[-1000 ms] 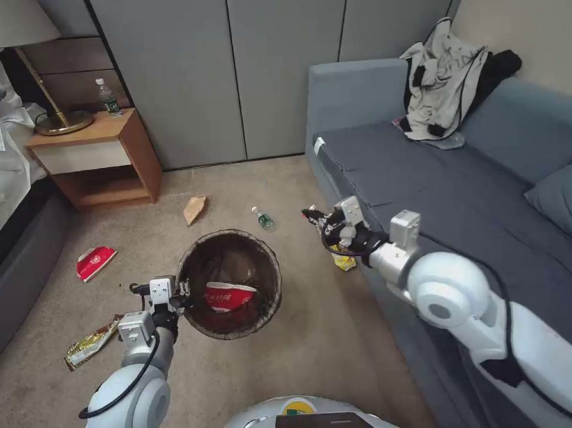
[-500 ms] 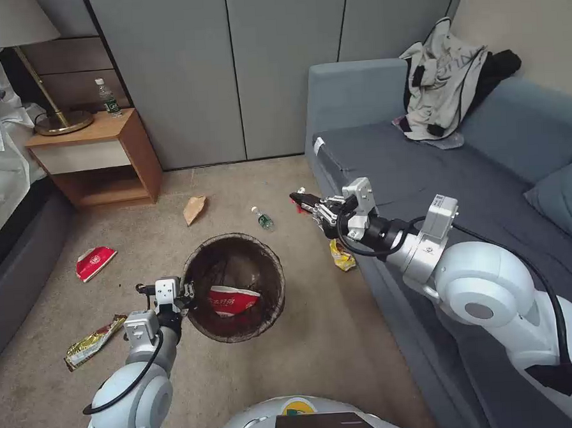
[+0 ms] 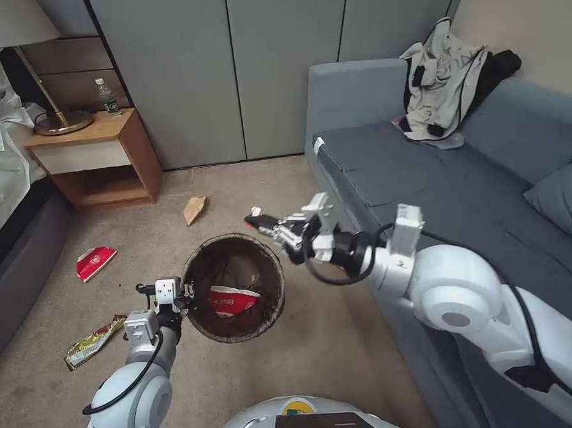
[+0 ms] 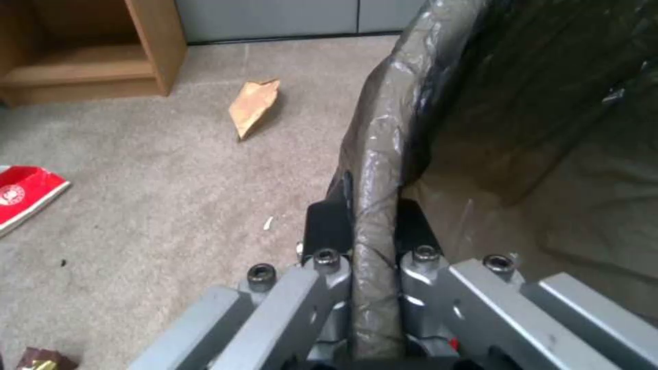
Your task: Pick up the trash bin, then pick up the garbage from the floor and place it into the trash bin.
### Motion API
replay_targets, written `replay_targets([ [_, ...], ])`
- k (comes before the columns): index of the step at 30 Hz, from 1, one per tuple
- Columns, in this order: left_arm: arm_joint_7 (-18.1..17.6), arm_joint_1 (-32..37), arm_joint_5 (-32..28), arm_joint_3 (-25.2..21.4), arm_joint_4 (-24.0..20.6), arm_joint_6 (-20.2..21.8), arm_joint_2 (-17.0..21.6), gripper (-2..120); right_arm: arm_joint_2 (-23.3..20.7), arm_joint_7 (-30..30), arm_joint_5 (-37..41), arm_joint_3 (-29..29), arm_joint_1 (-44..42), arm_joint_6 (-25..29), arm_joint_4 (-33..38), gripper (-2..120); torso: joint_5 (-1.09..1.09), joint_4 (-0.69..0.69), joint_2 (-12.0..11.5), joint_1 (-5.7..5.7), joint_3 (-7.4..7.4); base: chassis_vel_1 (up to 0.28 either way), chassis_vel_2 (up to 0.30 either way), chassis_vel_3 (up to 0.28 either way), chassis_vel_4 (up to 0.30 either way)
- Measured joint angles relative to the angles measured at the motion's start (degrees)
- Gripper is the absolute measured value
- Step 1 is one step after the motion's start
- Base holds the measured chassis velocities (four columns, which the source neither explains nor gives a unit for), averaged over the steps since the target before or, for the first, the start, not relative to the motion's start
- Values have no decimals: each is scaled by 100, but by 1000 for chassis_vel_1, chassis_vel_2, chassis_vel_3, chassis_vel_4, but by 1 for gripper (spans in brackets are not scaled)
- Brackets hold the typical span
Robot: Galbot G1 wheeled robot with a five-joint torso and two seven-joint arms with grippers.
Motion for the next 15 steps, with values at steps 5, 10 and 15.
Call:
replay_targets([
  [5, 2, 0, 1, -22, -1, 0, -2, 0, 226, 56, -133, -519, 157, -66, -85, 0, 0, 0, 0, 0, 0, 0, 0, 0, 0],
  [10, 3, 4, 2, -31, -13, -3, -7, 0, 359, 76, -258, -828, 169, -127, -166, 0, 0, -1, 0, 0, 0, 0, 0, 0, 0],
  [15, 3, 8, 5, -32, -40, -8, -28, 0, 381, 82, -403, -1009, 138, -159, -231, 0, 1, -1, 0, 0, 0, 0, 0, 0, 0],
])
